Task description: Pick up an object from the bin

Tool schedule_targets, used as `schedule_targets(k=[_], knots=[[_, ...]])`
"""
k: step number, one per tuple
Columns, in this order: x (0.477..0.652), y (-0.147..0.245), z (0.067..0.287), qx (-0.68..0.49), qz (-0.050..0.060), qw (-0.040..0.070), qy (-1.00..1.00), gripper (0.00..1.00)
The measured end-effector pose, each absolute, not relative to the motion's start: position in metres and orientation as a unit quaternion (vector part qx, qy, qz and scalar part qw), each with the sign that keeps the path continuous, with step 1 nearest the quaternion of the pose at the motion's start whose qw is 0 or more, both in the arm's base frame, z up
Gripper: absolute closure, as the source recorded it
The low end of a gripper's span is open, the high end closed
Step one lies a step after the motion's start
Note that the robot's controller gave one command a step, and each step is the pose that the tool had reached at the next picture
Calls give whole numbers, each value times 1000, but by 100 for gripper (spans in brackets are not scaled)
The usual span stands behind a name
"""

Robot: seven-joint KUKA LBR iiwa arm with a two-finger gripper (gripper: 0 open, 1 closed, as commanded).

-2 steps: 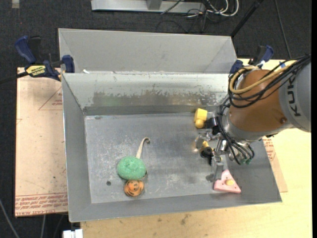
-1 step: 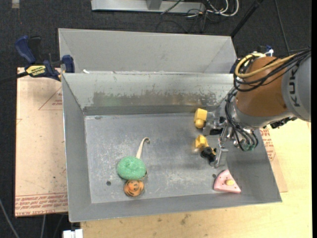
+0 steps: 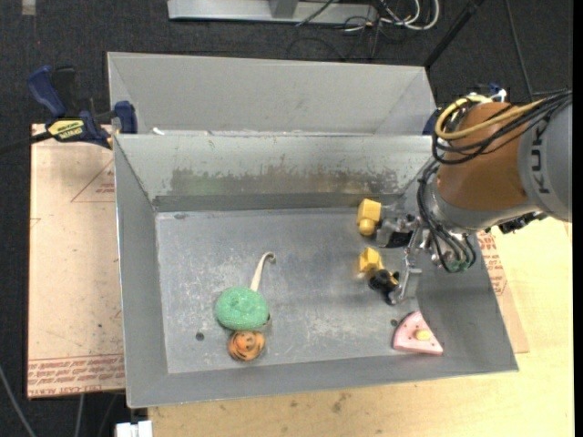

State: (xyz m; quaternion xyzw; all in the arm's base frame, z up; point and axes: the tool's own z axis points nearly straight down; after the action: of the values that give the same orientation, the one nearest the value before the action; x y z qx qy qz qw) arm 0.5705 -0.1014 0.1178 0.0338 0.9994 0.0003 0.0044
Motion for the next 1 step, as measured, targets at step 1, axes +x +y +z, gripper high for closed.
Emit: schedule_targets(k=[1], knots=[[581, -88, 84, 26, -1, 3, 1000, 0]])
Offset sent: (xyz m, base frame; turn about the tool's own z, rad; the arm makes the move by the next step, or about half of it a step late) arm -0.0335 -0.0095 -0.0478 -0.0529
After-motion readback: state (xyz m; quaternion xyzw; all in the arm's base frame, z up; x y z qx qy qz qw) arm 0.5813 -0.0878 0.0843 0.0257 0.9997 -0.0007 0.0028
